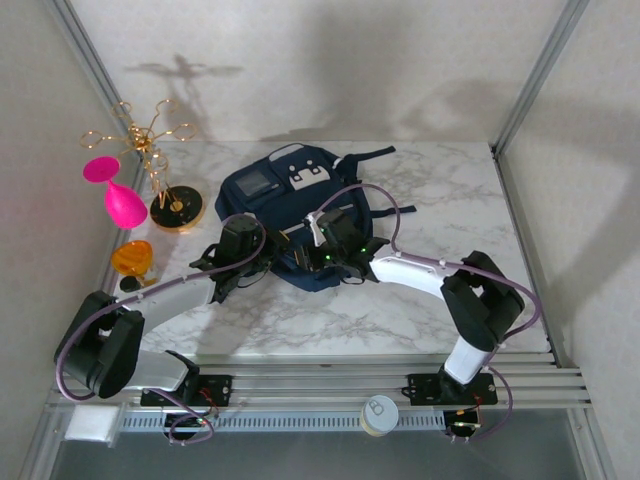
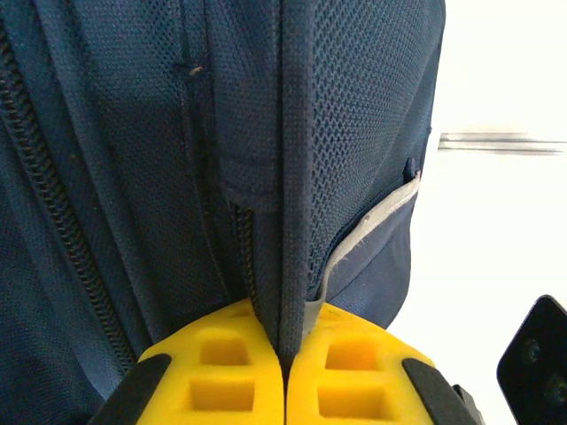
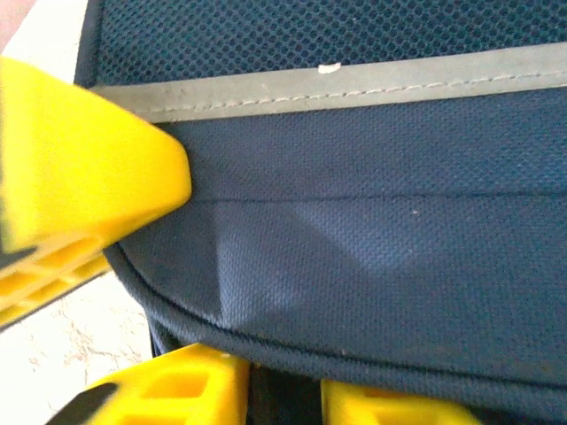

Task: Pack the student bag

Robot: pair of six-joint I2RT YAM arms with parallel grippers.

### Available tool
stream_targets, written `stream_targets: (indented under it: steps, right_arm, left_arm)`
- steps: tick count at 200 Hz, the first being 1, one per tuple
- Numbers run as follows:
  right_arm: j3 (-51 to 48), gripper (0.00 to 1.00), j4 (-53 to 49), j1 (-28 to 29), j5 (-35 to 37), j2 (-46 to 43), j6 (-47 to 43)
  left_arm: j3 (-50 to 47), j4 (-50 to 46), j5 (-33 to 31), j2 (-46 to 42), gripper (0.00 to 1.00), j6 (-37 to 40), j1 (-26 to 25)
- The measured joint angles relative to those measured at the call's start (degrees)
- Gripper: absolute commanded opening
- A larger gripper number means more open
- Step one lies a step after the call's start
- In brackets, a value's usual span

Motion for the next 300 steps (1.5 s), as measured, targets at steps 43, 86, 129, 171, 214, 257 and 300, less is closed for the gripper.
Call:
stream_targets:
  steps: [43, 86, 129, 171, 214, 257, 300]
  right_arm:
    - [0.17, 0.03, 0.11, 0.07, 0.22, 0.24, -0.59]
    - [-2.62, 0.00, -1.95, 0.02, 7.67, -4.07, -1.14]
    - [-7.04, 0.00, -4.85, -5.03, 17.38, -9.75, -1.20]
    - [-9.20, 0.00, -4.11, -1.60, 19.91, -12.61, -4.20]
    - [-8.52, 0.00, -4.42, 6.62, 23.74, -12.55, -0.79]
    - [-6.47, 0.00, -5.70, 9.14, 23.12, -11.06, 4.15]
    - [-5.49, 0.00, -6.49, 9.14, 22.21, -9.84, 4.55]
  left_arm:
    - [0.11, -0.66, -0.42, 0.00, 0.00, 0.31, 0.00]
    - [1.60, -5.40, -1.01, -1.75, 0.00, 4.04, 0.81]
    - [1.60, -13.27, 2.69, -7.39, 0.00, 10.45, 5.66]
    - [3.43, -18.51, 9.77, -6.01, 0.00, 17.64, 11.85]
    - [11.26, -20.24, 10.73, 4.61, 0.31, 23.78, 17.35]
    - [7.96, -12.13, 9.55, -0.79, 0.52, 21.90, 19.50]
    - [-6.78, -2.71, 5.57, -13.62, 0.58, 7.63, 9.05]
